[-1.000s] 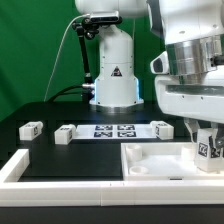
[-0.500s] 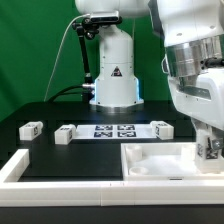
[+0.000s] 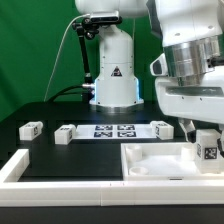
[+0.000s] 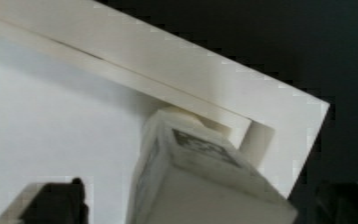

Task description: Assemble one leg

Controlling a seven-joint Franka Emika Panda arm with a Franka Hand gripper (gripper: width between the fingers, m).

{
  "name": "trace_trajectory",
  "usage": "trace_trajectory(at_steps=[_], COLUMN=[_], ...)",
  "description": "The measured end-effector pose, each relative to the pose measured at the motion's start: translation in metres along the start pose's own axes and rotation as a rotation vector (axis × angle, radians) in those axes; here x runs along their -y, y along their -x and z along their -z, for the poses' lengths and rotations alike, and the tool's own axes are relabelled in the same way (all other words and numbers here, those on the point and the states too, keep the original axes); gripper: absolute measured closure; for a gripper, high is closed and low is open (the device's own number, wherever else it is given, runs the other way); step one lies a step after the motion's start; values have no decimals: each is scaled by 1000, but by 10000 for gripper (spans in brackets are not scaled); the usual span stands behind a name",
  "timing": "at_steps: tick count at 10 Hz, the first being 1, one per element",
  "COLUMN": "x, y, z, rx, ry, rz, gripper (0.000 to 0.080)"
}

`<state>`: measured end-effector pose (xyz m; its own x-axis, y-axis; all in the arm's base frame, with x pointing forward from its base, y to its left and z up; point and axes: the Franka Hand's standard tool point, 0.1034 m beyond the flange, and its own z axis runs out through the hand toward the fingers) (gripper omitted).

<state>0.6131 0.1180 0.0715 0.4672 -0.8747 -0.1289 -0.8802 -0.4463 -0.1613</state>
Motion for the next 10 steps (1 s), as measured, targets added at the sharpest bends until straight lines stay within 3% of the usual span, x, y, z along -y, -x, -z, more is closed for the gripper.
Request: trace_trajectory(at_steps=[2, 5, 9, 10], x=[3, 10, 9, 9], y=[0, 6, 5, 5], z=[0, -2, -3, -3], rx=[-5, -49, -48, -44], ry=[10, 60, 94, 97], rz=[282, 724, 1140, 1228], gripper=[151, 151, 151, 236])
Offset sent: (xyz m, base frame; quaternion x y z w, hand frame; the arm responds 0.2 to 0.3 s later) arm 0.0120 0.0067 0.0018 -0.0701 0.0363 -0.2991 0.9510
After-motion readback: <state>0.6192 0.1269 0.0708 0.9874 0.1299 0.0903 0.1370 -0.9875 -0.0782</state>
